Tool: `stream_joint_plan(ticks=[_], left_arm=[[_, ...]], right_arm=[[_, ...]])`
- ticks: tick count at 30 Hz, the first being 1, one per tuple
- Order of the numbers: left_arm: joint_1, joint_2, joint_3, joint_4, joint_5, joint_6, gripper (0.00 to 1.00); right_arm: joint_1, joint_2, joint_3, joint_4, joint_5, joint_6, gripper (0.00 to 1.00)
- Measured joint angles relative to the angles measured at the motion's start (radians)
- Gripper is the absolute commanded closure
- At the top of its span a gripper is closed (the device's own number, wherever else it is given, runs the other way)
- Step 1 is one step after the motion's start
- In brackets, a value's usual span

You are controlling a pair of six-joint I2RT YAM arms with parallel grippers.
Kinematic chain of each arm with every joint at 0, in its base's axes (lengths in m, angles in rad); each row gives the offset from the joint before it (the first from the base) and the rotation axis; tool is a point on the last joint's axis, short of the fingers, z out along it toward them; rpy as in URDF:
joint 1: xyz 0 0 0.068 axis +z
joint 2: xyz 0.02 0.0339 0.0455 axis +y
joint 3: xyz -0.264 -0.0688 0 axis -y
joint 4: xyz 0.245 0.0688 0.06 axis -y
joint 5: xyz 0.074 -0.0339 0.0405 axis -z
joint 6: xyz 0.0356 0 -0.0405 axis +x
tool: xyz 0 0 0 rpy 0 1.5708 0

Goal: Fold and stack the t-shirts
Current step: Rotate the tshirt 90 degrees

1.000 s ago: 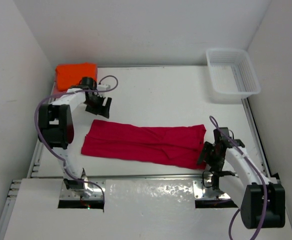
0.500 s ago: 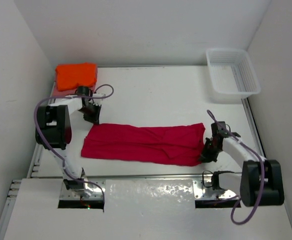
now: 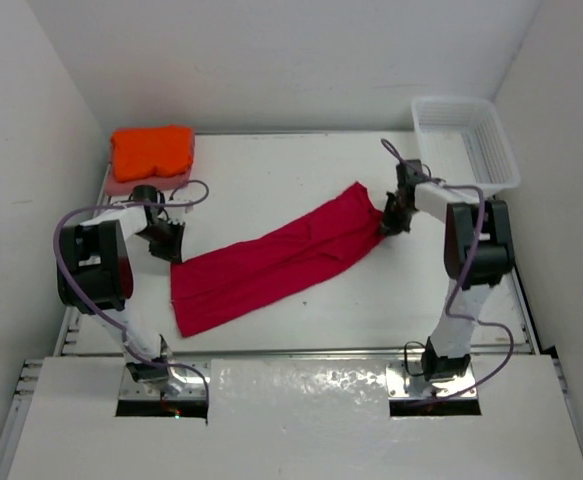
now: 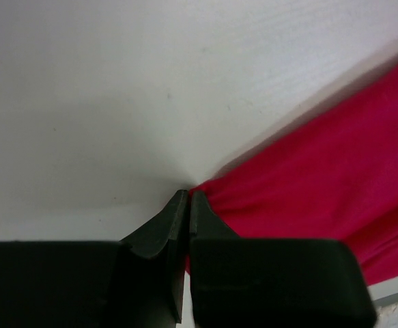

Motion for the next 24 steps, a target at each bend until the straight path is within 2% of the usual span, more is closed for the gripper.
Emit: stream_joint_plan(ticks=[3, 5, 9, 11, 12, 13, 15, 16, 18, 21, 24], left_arm=[[0.000, -0.021, -0.021, -0.020, 0.015, 0.028, 0.97], [-0.003, -0.037, -0.030, -0.035, 0.031, 0.050, 0.92], [-0.020, -0.056, -0.036, -0.053, 0.082, 0.100, 0.72], [-0.043, -0.056, -0.042, -0.060, 0.119, 0.130, 0.64], [-0.059, -0.056, -0.047, -0.066, 0.135, 0.146, 0.63], [-0.077, -0.054, -0.051, -0.072, 0.152, 0.157, 0.62], [-0.118, -0.044, -0.056, -0.086, 0.177, 0.179, 0.62], [-0.133, -0.036, -0.057, -0.092, 0.188, 0.188, 0.62], [-0.156, -0.032, -0.057, -0.106, 0.212, 0.202, 0.61], [-0.158, -0.031, -0.057, -0.120, 0.232, 0.225, 0.61], [-0.158, -0.031, -0.057, -0.143, 0.240, 0.248, 0.59]], right_arm=[[0.034, 0.180, 0.262, -0.023, 0.000, -0.012, 1.00], [0.048, 0.286, 0.425, -0.038, -0.002, -0.015, 1.00], [0.065, 0.499, 0.777, -0.093, 0.011, -0.010, 1.00], [0.064, 0.607, 0.954, -0.111, 0.015, 0.003, 0.95], [0.061, 0.654, 1.031, -0.104, 0.013, 0.011, 0.93], [0.060, 0.708, 1.117, -0.092, 0.014, 0.024, 0.88], [0.055, 0.762, 1.179, -0.024, 0.011, 0.066, 0.79], [0.051, 0.770, 1.181, 0.016, 0.010, 0.090, 0.65], [0.042, 0.779, 1.183, 0.077, 0.008, 0.132, 0.48], [0.021, 0.817, 1.233, 0.151, 0.007, 0.167, 0.31], [-0.008, 0.813, 1.211, 0.224, -0.002, 0.175, 0.12]])
